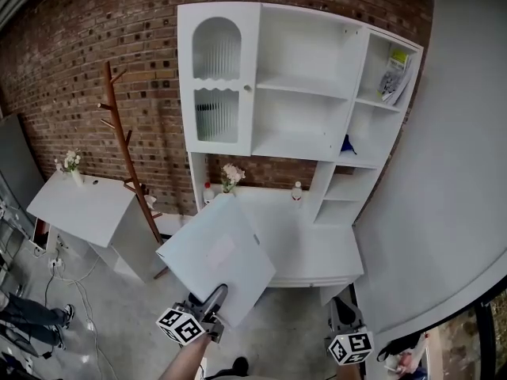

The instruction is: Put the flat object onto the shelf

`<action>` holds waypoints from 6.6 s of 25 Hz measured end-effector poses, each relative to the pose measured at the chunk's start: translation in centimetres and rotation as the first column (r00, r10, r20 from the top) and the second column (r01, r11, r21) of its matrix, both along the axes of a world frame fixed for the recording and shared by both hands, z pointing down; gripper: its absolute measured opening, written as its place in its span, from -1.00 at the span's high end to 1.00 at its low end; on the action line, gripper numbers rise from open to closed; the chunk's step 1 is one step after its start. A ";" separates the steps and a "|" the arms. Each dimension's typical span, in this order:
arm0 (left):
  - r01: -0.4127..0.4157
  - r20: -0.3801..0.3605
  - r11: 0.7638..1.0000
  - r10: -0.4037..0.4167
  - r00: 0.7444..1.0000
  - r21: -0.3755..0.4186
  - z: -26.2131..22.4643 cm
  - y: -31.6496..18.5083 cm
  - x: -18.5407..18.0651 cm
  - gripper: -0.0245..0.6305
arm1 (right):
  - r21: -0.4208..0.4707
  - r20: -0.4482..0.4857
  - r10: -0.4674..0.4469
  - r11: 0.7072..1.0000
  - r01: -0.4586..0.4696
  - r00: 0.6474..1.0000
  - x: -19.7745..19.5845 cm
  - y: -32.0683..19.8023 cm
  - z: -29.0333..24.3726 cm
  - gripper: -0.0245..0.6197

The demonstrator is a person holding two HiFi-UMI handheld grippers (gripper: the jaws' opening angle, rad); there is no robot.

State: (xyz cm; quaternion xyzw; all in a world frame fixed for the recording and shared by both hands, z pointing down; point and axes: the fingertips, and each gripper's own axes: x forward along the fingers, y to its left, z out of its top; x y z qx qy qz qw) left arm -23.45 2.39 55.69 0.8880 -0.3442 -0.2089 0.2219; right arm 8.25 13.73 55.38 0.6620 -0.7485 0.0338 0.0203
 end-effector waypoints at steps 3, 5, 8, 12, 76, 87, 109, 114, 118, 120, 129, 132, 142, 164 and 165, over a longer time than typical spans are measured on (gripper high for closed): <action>-0.014 -0.004 1.000 0.014 1.000 0.002 -0.5 -1.9 0.0 -0.02 | 0.004 -0.004 0.010 1.000 -0.010 1.000 -0.3 -1.9 -0.2 0.82; -0.028 0.000 1.000 0.028 1.000 0.012 -0.4 -3.2 -0.1 -0.02 | 0.009 -0.007 0.018 1.000 -0.018 1.000 -0.6 -3.1 -0.3 0.82; -0.037 -0.001 0.999 0.037 0.999 0.010 -0.1 -5.0 -0.3 -0.02 | 0.014 -0.004 0.029 0.999 -0.029 1.000 -1.0 -4.5 -0.1 0.82; -0.034 -0.001 0.999 0.034 0.999 -0.011 0.4 -7.2 -0.8 -0.02 | 0.011 0.003 0.040 0.999 -0.040 0.999 -1.4 -5.8 -0.2 0.82; 0.289 -0.085 0.954 -0.295 0.952 -0.076 -3.5 -24.6 18.6 -0.02 | 0.007 0.061 -0.343 0.939 0.344 0.937 17.1 -35.9 0.4 0.82; 0.229 -0.107 0.971 -0.236 0.966 -0.074 -4.4 -29.0 18.7 -0.02 | 0.034 0.015 -0.297 0.954 0.297 0.955 16.9 -37.3 -1.9 0.82; 0.048 -0.306 0.988 -0.092 0.948 -0.146 -11.3 -40.7 25.1 -0.02 | 0.074 -0.093 -0.297 0.950 0.304 0.950 15.4 -39.6 -6.3 0.82; 0.047 -0.331 0.984 -0.103 0.938 -0.174 -12.1 -42.9 26.4 -0.02 | 0.075 -0.105 -0.306 0.946 0.314 0.946 15.1 -40.0 -6.9 0.82; 0.045 -0.344 0.979 -0.113 0.932 -0.198 -12.2 -44.3 27.4 -0.02 | 0.073 -0.112 -0.314 0.943 0.323 0.943 14.7 -40.6 -7.2 0.82; 0.043 -0.354 0.976 -0.117 0.928 -0.211 -12.1 -44.9 28.1 -0.03 | 0.072 -0.106 -0.317 0.943 0.325 0.943 14.5 -41.1 -7.3 0.82; 0.144 -0.379 0.965 -0.221 0.898 -0.221 -11.9 -47.9 30.1 -0.03 | 0.058 -0.070 -0.331 0.940 0.336 0.941 14.2 -42.7 -6.6 0.82; 0.148 -0.391 0.959 -0.235 0.890 -0.240 -11.5 -48.6 30.7 -0.03 | 0.047 -0.061 -0.342 0.937 0.345 0.938 14.3 -43.6 -6.5 0.82; 0.104 -0.465 0.904 -0.309 0.830 -0.415 -8.2 -49.5 32.3 -0.03 | 0.061 -0.015 -0.346 0.936 0.346 0.938 14.9 -45.0 -7.0 0.82; 0.035 -0.338 0.876 -0.222 0.915 -0.482 -4.3 -49.9 34.4 -0.30 | 0.053 0.004 -0.344 0.938 0.344 0.939 14.2 -47.4 -6.5 0.80; 0.031 -0.332 0.878 -0.214 0.919 -0.478 -4.2 -50.0 34.4 -0.31 | 0.048 -0.003 -0.350 0.936 0.350 0.937 14.1 -47.5 -6.4 0.76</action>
